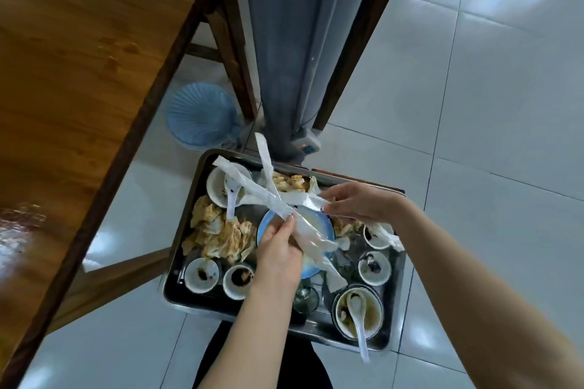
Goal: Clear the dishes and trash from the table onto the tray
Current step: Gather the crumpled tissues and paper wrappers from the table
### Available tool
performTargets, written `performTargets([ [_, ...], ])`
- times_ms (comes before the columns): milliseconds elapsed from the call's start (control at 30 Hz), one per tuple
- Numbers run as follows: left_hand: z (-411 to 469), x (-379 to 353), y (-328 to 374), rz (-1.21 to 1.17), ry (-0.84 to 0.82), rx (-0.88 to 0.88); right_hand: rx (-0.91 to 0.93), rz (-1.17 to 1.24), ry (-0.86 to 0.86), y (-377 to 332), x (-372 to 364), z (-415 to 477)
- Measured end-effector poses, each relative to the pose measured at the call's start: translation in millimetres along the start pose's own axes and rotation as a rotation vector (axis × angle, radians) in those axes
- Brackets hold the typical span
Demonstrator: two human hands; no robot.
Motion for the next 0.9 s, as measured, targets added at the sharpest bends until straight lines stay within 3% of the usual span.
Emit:
performTargets([
  [267,32.4,14.3,-23.2,-0.018,-0.031,0.074,-0.106,-0.330,0.407,44.8,29.2,49.3],
  [733,44.8,3.6,-42.8,0.076,0.023,0.105,-0.019,-0.467,0.600,59.7,34.7,53.9],
  [900,48.6,0.4,-44.1,0.102,0.025,0.109,0.106,-0.605,0.707,62.0,25.9,53.9],
])
Point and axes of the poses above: each hand's wrist, its own z-axis towards the middle knuckle, its own x-axis out of the back of the hand, y = z × x, the point moved 4 cm from there along z, towards the middle knuckle, and after that the axes turned 4 degrees about -z, right-handed, at the moved point
